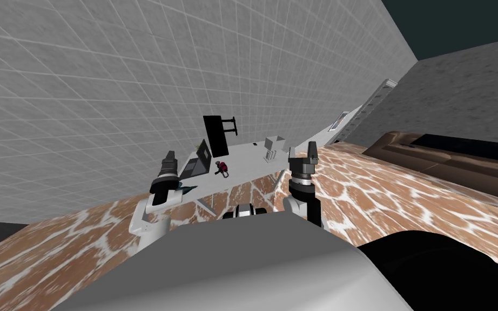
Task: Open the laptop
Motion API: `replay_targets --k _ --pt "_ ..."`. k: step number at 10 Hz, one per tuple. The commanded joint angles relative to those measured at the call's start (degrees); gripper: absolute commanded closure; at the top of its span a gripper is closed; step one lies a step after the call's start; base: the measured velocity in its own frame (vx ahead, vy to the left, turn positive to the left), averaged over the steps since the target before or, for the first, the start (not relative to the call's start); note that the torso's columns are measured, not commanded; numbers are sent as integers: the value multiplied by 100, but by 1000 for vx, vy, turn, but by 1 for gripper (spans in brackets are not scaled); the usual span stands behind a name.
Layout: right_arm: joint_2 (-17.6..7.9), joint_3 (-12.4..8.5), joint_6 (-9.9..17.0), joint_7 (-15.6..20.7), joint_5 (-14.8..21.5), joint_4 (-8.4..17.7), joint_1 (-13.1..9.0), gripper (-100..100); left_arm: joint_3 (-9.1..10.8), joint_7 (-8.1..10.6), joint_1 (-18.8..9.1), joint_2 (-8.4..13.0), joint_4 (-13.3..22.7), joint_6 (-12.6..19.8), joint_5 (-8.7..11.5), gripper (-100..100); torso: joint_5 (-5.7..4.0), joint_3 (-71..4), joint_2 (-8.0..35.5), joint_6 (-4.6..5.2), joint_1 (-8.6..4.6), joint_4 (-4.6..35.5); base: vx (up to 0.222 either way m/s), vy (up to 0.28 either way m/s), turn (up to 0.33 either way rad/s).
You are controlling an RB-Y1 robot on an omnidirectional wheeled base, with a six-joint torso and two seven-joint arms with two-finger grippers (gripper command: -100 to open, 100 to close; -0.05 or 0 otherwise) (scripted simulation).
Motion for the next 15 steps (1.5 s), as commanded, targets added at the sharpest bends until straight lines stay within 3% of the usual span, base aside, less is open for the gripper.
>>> replay_targets --k 1,11,14,15 --pt "0 0 0 0 0 0 0 0 291 -133 -358 -72 378 306 -219 -100 1 3 5 -1 4 1 23 -83 -112" --pt "0 0 0 0 0 0 0 0 1311 -550 -1432 -313 1449 1433 -955 -100 -1 0 0 -1 -1 0 37 -73 -111" --pt "-1 -1 0 0 0 0 0 0 1342 -569 -1488 -373 1486 1468 -997 -100 4 4 7 -3 16 2 17 -26 -32" --pt "-1 -1 0 0 0 0 0 0 1341 -568 -1488 -372 1485 1465 -996 100 5 5 8 -1 15 3 0 0 0"
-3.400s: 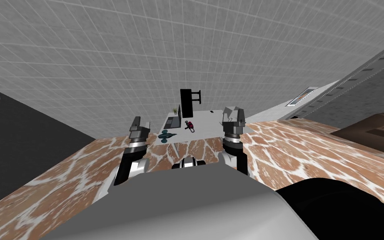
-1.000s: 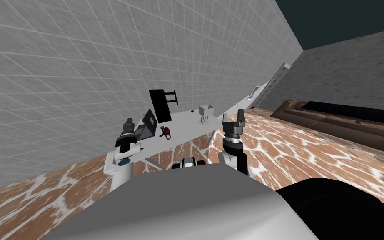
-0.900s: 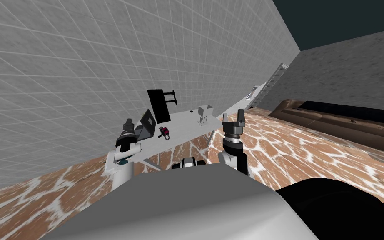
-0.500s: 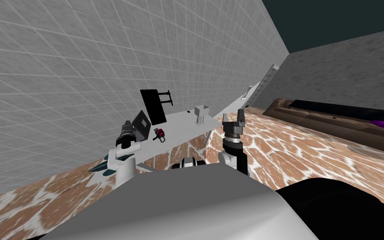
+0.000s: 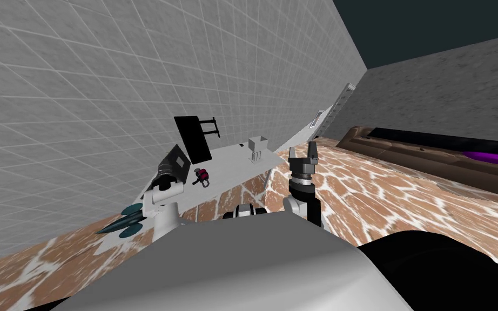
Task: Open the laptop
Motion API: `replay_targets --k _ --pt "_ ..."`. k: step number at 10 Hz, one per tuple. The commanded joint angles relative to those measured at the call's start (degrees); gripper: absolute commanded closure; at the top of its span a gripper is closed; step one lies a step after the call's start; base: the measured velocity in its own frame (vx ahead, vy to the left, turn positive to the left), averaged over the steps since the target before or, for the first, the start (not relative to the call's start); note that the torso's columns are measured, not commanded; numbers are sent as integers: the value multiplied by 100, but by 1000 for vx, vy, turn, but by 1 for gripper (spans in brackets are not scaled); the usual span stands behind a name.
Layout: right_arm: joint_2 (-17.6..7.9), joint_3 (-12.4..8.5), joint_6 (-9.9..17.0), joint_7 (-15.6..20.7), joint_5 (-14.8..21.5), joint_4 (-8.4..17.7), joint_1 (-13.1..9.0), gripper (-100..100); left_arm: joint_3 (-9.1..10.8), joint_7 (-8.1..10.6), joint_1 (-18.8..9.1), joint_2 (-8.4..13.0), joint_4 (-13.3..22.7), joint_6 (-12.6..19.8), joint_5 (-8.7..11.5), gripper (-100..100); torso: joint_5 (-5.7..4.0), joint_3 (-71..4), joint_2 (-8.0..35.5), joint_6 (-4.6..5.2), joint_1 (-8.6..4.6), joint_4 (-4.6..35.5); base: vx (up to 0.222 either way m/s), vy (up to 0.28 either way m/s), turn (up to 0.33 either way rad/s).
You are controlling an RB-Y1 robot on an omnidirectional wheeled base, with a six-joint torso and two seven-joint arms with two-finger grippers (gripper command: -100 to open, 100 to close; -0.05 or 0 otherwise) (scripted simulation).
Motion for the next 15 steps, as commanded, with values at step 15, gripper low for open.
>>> replay_targets --k 15 --pt "-1 -1 1 0 0 1 -1 0 2400 873 -1489 706 1504 -166 -1050 100 -2 -2 -7 -4 -16 -1 -118 47 -218"
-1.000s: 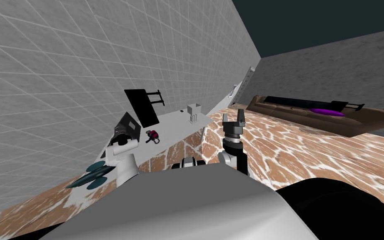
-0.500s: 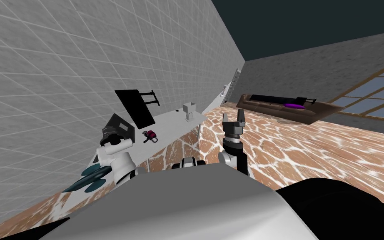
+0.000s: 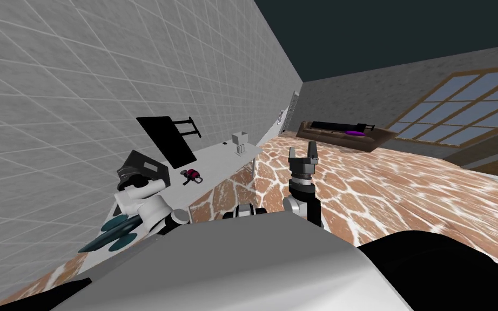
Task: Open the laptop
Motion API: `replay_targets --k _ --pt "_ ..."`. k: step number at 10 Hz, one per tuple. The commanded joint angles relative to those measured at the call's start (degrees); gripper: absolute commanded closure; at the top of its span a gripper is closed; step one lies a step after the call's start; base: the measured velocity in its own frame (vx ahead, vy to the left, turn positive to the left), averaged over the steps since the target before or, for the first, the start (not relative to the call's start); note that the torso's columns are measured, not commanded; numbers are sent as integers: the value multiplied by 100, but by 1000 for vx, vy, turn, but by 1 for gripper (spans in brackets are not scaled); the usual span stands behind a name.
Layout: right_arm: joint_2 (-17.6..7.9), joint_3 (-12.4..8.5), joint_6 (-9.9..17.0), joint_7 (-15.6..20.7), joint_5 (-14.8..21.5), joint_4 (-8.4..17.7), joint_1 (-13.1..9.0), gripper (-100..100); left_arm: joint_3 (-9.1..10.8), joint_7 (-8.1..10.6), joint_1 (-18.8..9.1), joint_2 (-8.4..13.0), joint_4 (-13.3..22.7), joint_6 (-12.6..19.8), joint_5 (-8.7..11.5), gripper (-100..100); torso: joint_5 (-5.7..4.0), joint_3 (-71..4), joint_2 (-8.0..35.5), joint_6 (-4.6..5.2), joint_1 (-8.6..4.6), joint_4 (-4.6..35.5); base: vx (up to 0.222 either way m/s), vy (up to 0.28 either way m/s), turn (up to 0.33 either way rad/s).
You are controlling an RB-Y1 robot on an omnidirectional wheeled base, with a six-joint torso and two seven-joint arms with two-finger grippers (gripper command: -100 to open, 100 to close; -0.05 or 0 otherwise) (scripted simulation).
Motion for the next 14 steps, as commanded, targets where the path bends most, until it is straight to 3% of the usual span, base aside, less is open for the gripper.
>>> replay_targets --k 1,2,3,6,7,8,9,10,11,12,13,14 --pt "0 0 0 0 0 0 2 0 389 177 -261 118 259 -34 -183 100 1 -6 -10 -17 -1 -4 -101 15 -266" --pt "0 0 0 0 0 0 0 0 580 177 -261 118 259 -34 -183 100 -1 -4 -2 21 -1 -2 -127 24 -212" --pt "0 0 0 0 0 0 0 0 786 322 -510 236 510 -62 -358 100 1 0 3 7 3 1 -189 22 -347" --pt "0 0 0 0 0 0 -1 0 1341 468 -759 353 760 -90 -533 100 -5 -3 1 21 -2 4 -153 23 -259" --pt "0 0 0 0 0 0 1 0 1379 468 -759 353 760 -90 -533 100 -4 -4 -3 -5 -4 1 -65 1 12" --pt "0 -1 0 0 0 0 2 0 1603 614 -1007 471 1010 -118 -707 100 -5 -10 -14 -12 -4 -2 -124 -13 -271" --pt "0 0 0 0 0 0 0 0 1764 614 -1007 471 1010 -118 -707 100 -6 -4 0 28 -11 0 -127 -1 -235" --pt "0 0 0 0 0 0 1 0 1650 582 -960 456 952 -104 -678 100 -3 -2 -1 15 -9 0 -46 1 -28" --pt "0 -1 0 0 0 0 2 0 1763 876 -712 425 783 52 -584 100 -10 -12 -16 5 -8 -1 -63 44 -314" --pt "-1 -1 0 0 0 0 1 0 1763 897 -712 425 783 52 -584 100 -3 -11 -13 31 5 -3 -67 63 -201" --pt "-1 -1 0 0 0 0 2 0 1853 1138 -477 400 611 209 -482 100 4 -10 -13 9 15 -4 -80 80 -315" --pt "-1 -1 0 0 0 0 1 0 1853 1205 -460 400 601 209 -482 100 12 -2 -1 7 28 -3 -71 62 -195"
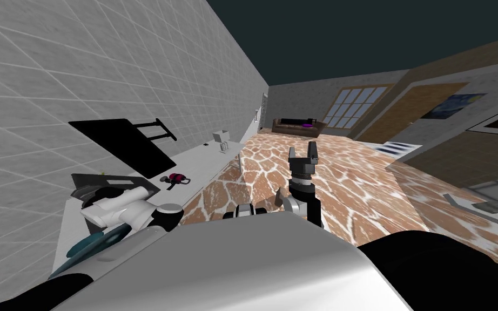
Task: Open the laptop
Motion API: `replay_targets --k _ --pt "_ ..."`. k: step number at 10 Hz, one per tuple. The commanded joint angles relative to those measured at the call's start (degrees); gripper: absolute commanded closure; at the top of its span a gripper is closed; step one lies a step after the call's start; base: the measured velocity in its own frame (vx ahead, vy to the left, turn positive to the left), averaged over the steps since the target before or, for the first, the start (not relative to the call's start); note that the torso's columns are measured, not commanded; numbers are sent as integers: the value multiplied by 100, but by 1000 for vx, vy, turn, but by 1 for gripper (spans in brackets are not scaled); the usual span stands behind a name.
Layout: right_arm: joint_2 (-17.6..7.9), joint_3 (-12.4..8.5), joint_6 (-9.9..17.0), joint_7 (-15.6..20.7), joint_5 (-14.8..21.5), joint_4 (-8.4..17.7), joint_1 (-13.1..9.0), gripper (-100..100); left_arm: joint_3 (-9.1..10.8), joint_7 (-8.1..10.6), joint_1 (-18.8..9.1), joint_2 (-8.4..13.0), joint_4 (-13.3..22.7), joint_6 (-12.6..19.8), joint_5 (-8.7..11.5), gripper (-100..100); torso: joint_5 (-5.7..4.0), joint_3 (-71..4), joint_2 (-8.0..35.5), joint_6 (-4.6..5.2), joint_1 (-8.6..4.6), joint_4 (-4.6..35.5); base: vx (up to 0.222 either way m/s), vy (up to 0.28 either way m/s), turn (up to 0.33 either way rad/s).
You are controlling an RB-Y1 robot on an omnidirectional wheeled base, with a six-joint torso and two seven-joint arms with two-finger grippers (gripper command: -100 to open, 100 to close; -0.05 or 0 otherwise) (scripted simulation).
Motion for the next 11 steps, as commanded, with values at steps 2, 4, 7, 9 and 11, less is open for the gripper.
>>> replay_targets --k 2,4,7,9,11 --pt "0 0 0 0 0 0 0 0 108 506 373 -96 -369 317 162 100 -9 2 5 5 -12 5 -84 70 -255" --pt "0 0 0 0 0 0 0 0 198 813 625 -120 -551 473 265 100 -9 -7 -11 13 -11 0 -76 40 -259" --pt "0 -1 0 0 0 0 2 0 379 1323 1081 -169 -915 786 470 100 -12 -9 -14 3 -16 0 -79 51 -265" --pt "0 -1 0 0 0 0 2 0 469 1610 1339 -193 -1097 942 572 100 -17 -5 -8 4 -22 2 -83 46 -268" --pt "0 -1 0 0 0 0 2 0 559 1911 1628 -218 -1278 1099 675 100 -21 -5 -5 -1 -26 2 -99 40 -252"
